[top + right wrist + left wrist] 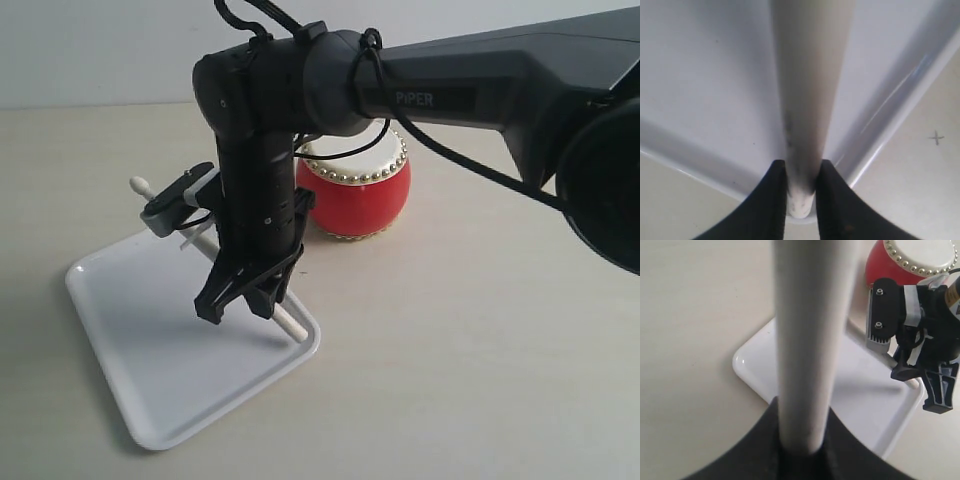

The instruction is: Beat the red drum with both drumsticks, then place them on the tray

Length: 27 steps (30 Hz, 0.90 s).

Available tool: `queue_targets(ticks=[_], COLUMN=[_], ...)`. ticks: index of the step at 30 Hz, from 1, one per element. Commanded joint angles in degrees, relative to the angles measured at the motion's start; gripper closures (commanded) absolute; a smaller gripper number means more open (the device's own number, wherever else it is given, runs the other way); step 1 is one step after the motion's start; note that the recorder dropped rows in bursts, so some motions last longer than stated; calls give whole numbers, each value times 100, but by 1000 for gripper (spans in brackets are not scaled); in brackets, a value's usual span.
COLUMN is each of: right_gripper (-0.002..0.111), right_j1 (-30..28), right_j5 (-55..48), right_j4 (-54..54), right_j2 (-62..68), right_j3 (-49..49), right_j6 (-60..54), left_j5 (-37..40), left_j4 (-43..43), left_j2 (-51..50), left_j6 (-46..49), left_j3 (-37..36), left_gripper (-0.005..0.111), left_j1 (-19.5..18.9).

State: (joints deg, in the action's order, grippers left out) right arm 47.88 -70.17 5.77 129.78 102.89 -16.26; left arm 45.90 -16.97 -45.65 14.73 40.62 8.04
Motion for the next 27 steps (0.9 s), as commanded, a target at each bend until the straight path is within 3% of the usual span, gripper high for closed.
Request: queue_targets(ticks=[1,4,27], right_gripper=[98,93,93], right_j1=[7,7,7], right_j5=[21,21,21], right_j4=[103,103,113], right_j2=[-29,-4,6], right_j3=[97,97,97], right_j6=[-14,-14,-1], left_j5=[-123,-123,-184], left_j4=[-128,-129,-129], left_j2=[31,31,31], left_j6=[-40,-40,-40], left_j3=[-12,11,22], left_gripper=[107,107,107], left_j1=[-13,-13,-13])
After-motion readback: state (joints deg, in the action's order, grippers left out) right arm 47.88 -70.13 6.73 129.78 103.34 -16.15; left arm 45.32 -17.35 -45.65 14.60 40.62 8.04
